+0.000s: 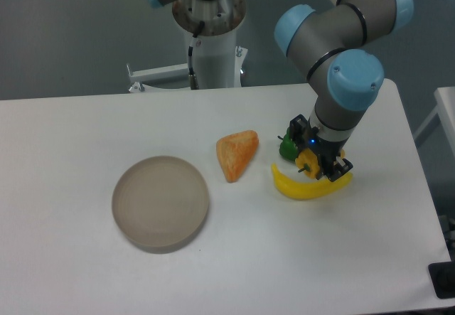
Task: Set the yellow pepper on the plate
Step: 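Grasp the yellow pepper beside the banana with the gripper, then lift the yellow pepper and carry it over the round plate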
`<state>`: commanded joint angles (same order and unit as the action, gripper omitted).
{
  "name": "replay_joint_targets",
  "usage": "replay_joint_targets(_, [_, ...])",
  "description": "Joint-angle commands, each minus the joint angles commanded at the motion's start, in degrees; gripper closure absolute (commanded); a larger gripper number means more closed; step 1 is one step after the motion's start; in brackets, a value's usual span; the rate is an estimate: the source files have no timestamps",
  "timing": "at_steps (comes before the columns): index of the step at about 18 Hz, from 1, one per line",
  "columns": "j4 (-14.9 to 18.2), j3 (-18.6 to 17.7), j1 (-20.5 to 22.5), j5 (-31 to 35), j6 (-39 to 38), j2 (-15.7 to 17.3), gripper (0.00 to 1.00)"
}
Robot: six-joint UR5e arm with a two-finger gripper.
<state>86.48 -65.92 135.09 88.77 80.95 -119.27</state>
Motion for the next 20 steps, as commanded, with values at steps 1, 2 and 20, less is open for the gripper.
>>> replay_joint_targets(1, [0.0, -0.1, -0.1, 0.0, 0.0, 0.0, 0.63])
replay_joint_targets(2, [0.0, -0.1, -0.2, 0.0, -0.1, -0.1, 0.63])
replay_joint_targets(20, [0.2, -0.9, -5.1, -7.9, -11.6, 0.8, 0.63])
